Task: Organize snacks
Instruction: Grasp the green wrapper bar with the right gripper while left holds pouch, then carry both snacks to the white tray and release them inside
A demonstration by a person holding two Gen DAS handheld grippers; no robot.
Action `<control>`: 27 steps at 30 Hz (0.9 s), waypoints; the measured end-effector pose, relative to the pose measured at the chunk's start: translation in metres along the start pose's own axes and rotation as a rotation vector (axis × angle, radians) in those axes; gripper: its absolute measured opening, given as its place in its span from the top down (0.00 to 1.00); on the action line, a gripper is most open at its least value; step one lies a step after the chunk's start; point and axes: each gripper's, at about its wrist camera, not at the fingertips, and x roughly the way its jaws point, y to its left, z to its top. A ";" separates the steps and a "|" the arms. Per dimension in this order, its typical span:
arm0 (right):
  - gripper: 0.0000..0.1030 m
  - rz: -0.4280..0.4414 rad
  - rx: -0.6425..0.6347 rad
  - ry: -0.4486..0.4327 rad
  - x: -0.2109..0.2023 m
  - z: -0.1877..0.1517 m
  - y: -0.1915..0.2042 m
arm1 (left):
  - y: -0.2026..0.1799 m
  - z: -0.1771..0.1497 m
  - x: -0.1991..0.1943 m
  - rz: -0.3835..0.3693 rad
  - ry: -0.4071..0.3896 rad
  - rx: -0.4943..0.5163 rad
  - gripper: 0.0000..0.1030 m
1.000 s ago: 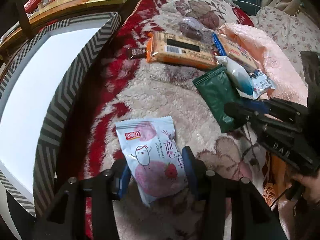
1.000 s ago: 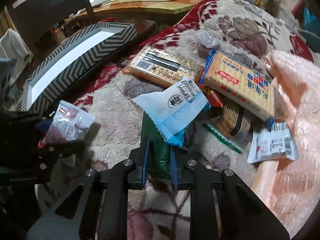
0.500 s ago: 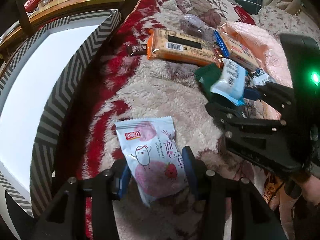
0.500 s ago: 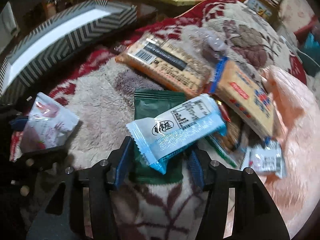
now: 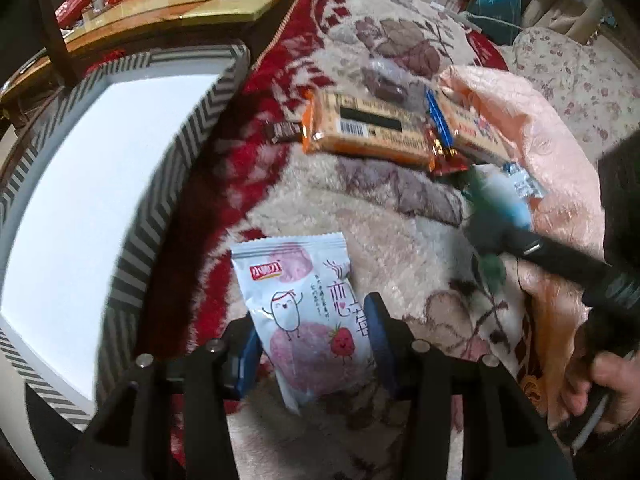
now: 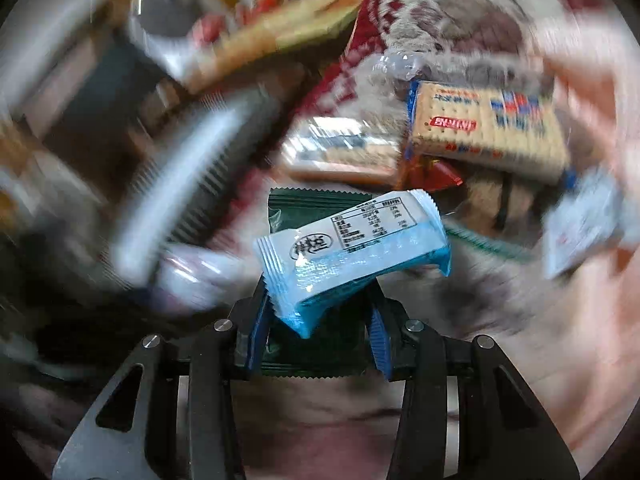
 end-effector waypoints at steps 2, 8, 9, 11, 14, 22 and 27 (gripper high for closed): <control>0.59 0.104 0.138 -0.053 -0.007 -0.003 -0.014 | 0.002 0.004 -0.004 0.008 -0.015 0.003 0.51; 0.59 0.087 0.093 -0.036 -0.004 -0.003 0.008 | 0.009 0.011 -0.012 0.016 -0.036 0.001 0.51; 0.59 0.076 0.068 -0.035 -0.003 0.000 0.015 | 0.010 0.012 -0.014 0.020 -0.039 0.003 0.51; 0.59 0.053 0.019 -0.032 0.000 0.009 0.026 | 0.012 0.016 -0.018 0.033 -0.053 0.008 0.51; 0.59 0.017 -0.036 -0.031 0.002 0.021 0.038 | 0.019 0.021 -0.023 0.044 -0.072 0.005 0.51; 0.59 -0.014 -0.123 -0.002 0.021 0.033 0.068 | 0.048 0.040 -0.038 0.093 -0.127 -0.019 0.51; 0.59 -0.013 -0.168 0.023 0.038 0.038 0.089 | 0.072 0.050 -0.042 0.128 -0.142 -0.044 0.51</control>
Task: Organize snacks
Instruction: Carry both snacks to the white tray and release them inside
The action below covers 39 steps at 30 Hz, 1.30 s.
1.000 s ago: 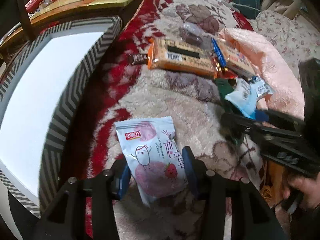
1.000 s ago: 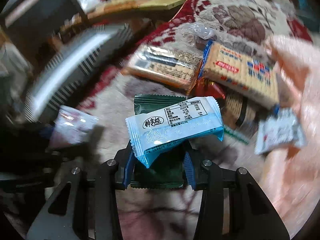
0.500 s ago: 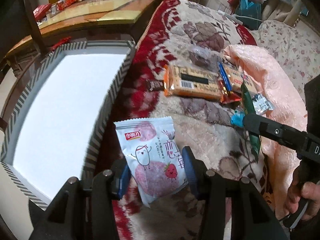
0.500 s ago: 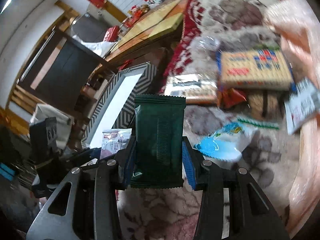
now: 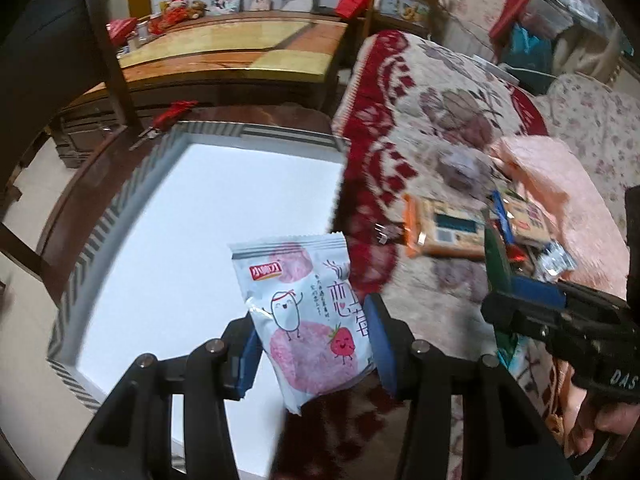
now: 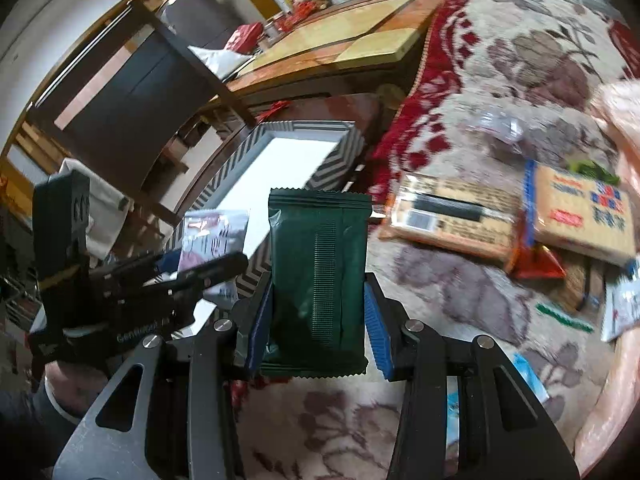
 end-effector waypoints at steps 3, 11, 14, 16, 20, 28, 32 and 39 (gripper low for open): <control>0.59 0.005 -0.022 0.014 0.009 0.007 0.011 | 0.013 0.004 0.000 0.017 -0.004 -0.013 0.51; 0.59 0.011 -0.081 0.055 0.036 0.022 0.038 | 0.048 0.014 0.010 0.058 0.005 -0.067 0.51; 0.59 0.021 -0.090 0.062 0.046 0.030 0.047 | 0.064 0.020 0.016 0.070 0.013 -0.101 0.51; 0.59 0.023 -0.102 0.064 0.054 0.039 0.054 | 0.075 0.025 0.020 0.081 0.018 -0.124 0.51; 0.59 0.029 -0.113 0.061 0.072 0.059 0.064 | 0.095 0.033 0.031 0.107 0.026 -0.163 0.51; 0.59 -0.015 -0.157 0.117 0.130 0.086 0.080 | 0.113 0.036 0.053 0.138 0.063 -0.202 0.51; 0.59 -0.067 -0.187 0.147 0.152 0.088 0.081 | 0.119 0.034 0.062 0.146 0.084 -0.211 0.51; 0.59 -0.110 -0.214 0.180 0.175 0.086 0.081 | 0.127 0.029 0.070 0.154 0.111 -0.245 0.50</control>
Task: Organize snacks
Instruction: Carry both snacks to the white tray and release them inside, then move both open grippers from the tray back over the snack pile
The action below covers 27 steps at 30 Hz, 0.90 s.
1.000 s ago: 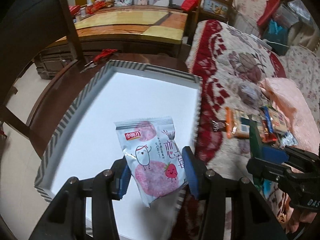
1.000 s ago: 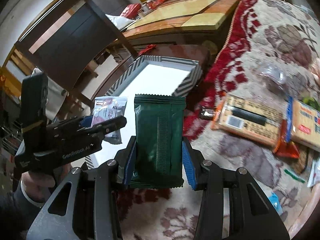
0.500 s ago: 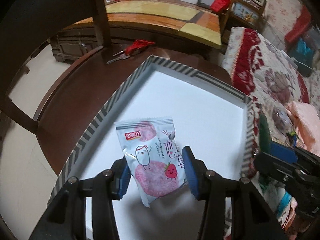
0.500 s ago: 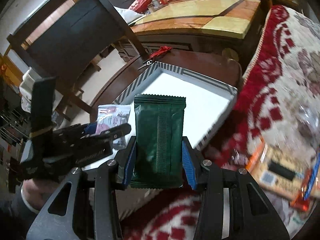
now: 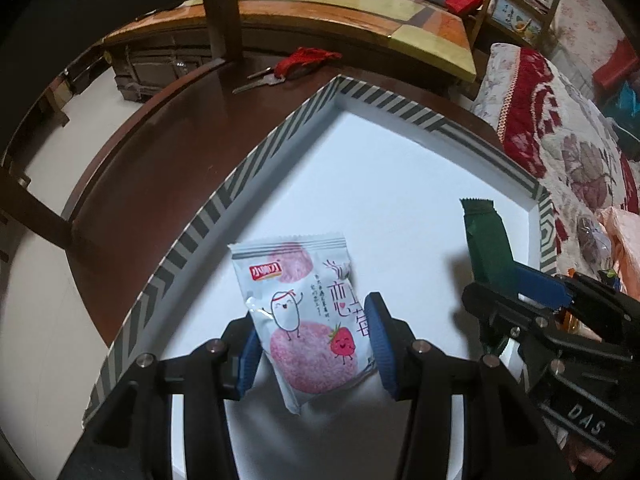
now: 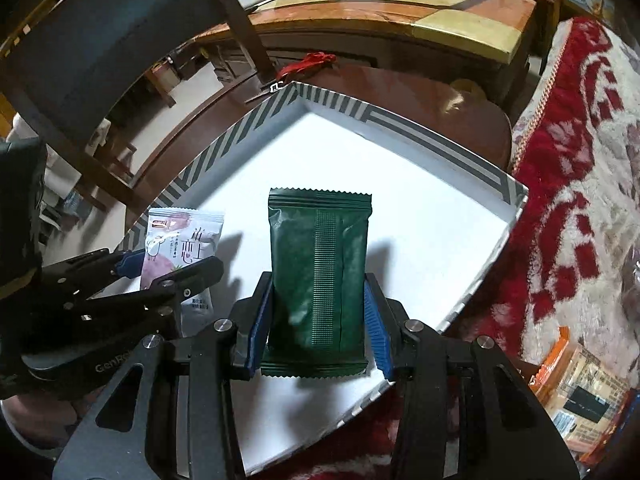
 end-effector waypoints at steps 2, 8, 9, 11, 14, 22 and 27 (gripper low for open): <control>0.58 0.007 -0.001 0.011 0.004 0.001 0.004 | 0.002 0.000 0.003 -0.010 0.018 -0.020 0.48; 0.49 0.024 0.015 -0.008 -0.003 -0.002 0.008 | 0.008 -0.005 0.004 -0.025 0.025 -0.052 0.27; 0.48 0.018 0.012 -0.007 -0.005 -0.004 0.007 | 0.008 -0.006 0.002 -0.025 0.024 -0.055 0.27; 0.48 0.010 0.011 -0.016 -0.009 -0.006 0.008 | 0.009 -0.007 -0.002 -0.026 0.018 -0.058 0.27; 0.48 0.036 0.043 -0.050 -0.024 -0.012 0.004 | 0.006 -0.011 -0.012 -0.029 -0.005 -0.051 0.26; 0.48 0.056 0.088 -0.124 -0.068 -0.036 -0.004 | -0.020 -0.024 -0.043 -0.062 -0.065 -0.001 0.23; 0.48 0.046 0.122 -0.164 -0.098 -0.058 -0.018 | -0.043 -0.035 -0.060 -0.097 -0.082 0.045 0.22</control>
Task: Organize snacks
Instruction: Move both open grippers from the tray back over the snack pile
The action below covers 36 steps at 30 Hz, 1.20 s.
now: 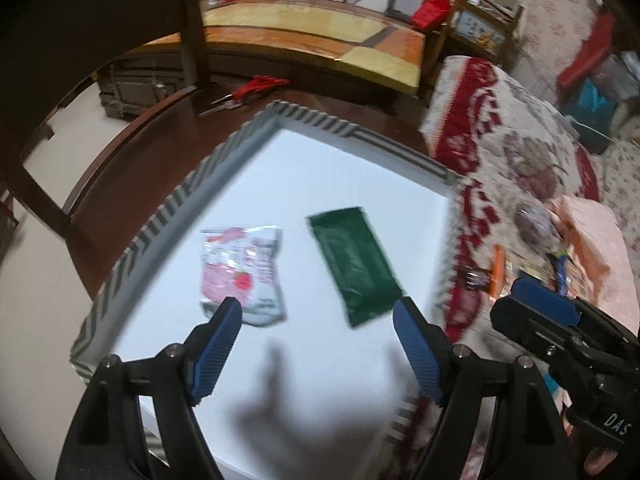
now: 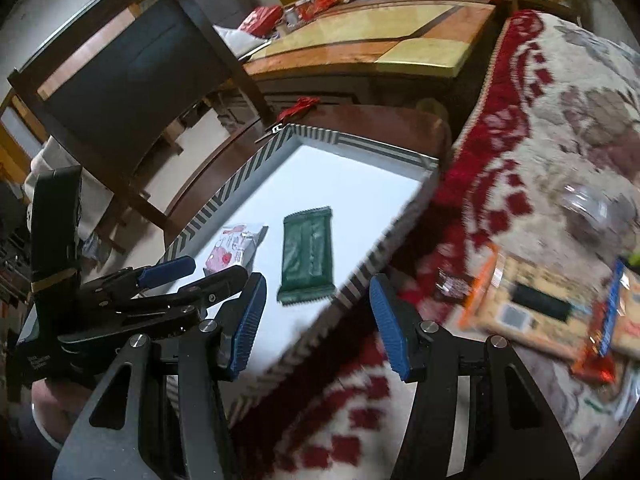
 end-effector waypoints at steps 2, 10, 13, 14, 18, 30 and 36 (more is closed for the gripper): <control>0.48 -0.017 0.011 -0.008 -0.013 -0.009 -0.009 | -0.013 -0.004 -0.006 -0.013 -0.008 0.024 0.22; 0.48 -0.079 0.085 -0.053 -0.069 -0.052 -0.052 | -0.059 -0.023 -0.015 -0.081 0.012 0.102 0.22; 0.48 -0.131 0.100 -0.062 -0.087 -0.070 -0.068 | -0.074 -0.029 -0.015 -0.099 0.024 0.129 0.22; 0.48 -0.146 0.110 -0.062 -0.093 -0.077 -0.075 | -0.080 -0.031 -0.014 -0.103 0.031 0.140 0.22; 0.48 -0.188 0.159 -0.049 -0.110 -0.103 -0.099 | -0.099 -0.038 -0.009 -0.117 0.050 0.177 0.22; 0.47 -0.189 0.307 0.044 -0.108 -0.156 -0.133 | -0.132 -0.042 0.010 -0.143 0.087 0.288 0.22; 0.47 -0.158 0.415 0.068 -0.091 -0.160 -0.143 | -0.138 -0.016 0.016 -0.120 0.046 0.286 0.22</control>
